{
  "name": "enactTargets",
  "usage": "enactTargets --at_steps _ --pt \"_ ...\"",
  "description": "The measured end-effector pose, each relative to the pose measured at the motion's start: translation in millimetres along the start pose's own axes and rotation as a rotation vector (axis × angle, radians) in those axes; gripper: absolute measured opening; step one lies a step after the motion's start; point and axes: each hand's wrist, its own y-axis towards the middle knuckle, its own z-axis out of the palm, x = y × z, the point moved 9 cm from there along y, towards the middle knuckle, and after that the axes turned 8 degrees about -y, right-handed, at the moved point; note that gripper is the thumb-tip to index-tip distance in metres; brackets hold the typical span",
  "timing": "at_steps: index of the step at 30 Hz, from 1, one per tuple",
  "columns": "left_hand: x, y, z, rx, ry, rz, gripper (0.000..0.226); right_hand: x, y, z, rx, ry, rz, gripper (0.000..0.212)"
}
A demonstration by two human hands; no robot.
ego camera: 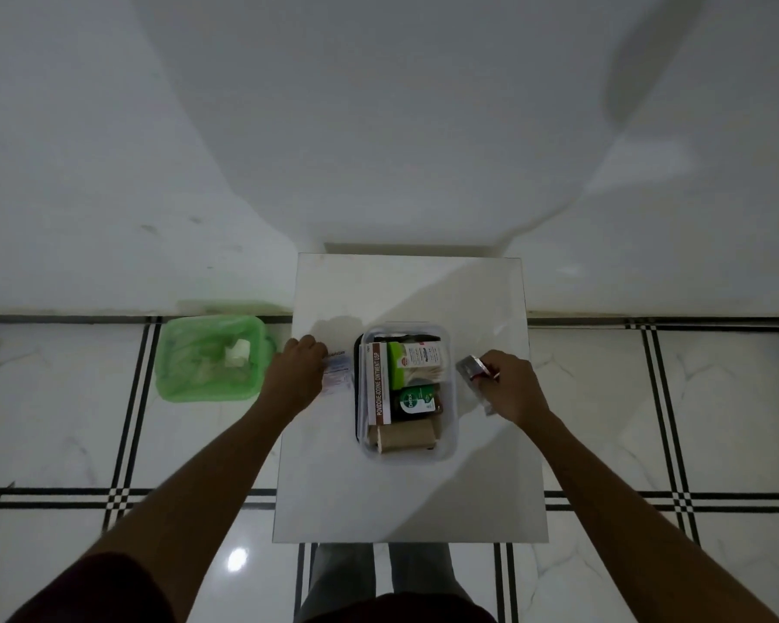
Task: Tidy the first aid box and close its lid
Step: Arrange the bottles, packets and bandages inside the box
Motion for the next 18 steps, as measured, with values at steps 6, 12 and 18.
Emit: enactTargets --at_steps 6,12,18 --pt "9 -24 -19 -0.232 -0.317 -0.132 0.012 11 -17 -27 -0.124 0.156 0.041 0.012" --pt "25 -61 -23 -0.348 -1.022 -0.439 0.015 65 -65 -68 -0.288 0.283 -0.156 0.02" --pt "20 -89 -32 -0.432 -1.3 -0.515 0.023 129 -125 -9 -0.35 -0.295 -0.681 0.028"
